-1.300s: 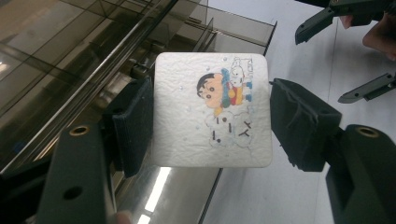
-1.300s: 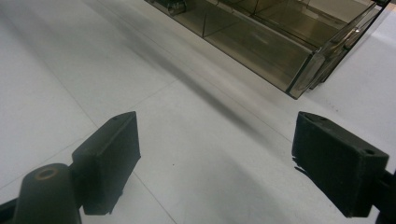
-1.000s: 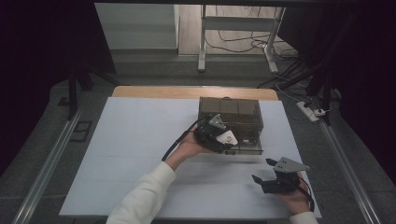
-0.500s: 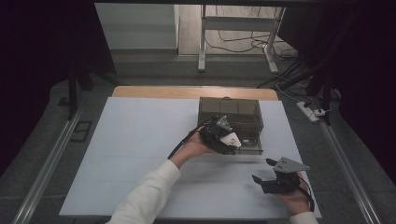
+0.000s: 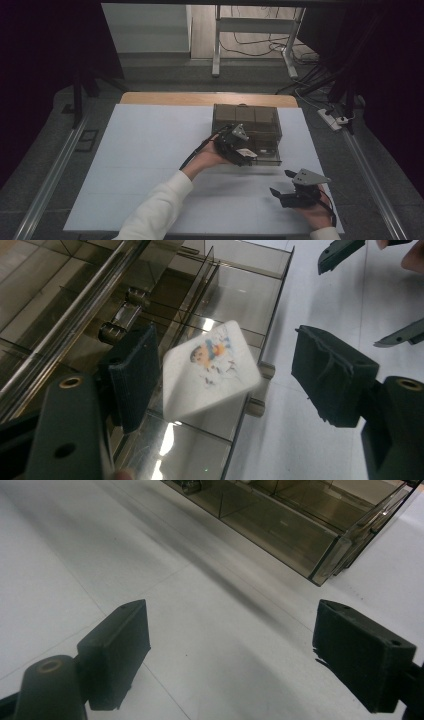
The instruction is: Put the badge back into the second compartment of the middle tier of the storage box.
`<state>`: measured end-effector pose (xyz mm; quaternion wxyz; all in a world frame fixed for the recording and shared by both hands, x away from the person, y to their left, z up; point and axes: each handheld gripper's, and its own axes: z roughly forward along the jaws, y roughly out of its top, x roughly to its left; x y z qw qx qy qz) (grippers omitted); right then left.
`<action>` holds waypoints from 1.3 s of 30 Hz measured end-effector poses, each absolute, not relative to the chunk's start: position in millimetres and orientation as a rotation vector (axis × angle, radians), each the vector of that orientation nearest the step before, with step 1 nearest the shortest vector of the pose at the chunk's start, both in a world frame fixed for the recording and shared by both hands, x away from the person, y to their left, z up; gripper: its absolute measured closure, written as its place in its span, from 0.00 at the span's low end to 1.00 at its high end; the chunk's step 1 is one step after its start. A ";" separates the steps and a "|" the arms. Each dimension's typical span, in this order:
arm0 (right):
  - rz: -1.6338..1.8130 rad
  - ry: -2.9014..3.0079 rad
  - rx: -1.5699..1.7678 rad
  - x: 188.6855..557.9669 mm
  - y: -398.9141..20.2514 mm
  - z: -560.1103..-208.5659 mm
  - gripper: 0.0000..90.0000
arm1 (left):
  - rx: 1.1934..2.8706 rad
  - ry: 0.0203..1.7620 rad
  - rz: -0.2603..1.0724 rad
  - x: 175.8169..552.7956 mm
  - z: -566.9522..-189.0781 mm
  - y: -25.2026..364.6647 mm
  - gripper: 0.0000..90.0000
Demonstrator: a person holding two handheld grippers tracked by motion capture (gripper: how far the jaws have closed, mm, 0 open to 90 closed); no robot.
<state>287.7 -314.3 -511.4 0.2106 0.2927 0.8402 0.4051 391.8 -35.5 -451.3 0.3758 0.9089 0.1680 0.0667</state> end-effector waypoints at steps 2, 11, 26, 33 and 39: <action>1.127 2.335 0.814 287.8 -314.5 -511.2 0.17 | 2.324 0.432 0.170 390.8 -449.3 -33.0 0.30; 1.126 2.336 0.816 288.2 -314.9 -511.5 0.17 | 2.309 0.438 0.189 386.4 -445.2 -22.4 0.32; 1.219 2.314 0.850 291.6 -322.2 -511.3 0.17 | 2.249 0.545 0.193 372.9 -444.8 16.8 0.30; 1.219 2.309 0.849 291.2 -323.2 -511.1 0.17 | 2.215 0.597 0.220 364.3 -446.8 37.5 0.29; 1.203 2.307 0.843 291.3 -320.0 -510.4 0.17 | 2.186 0.627 0.245 346.6 -446.0 56.7 0.27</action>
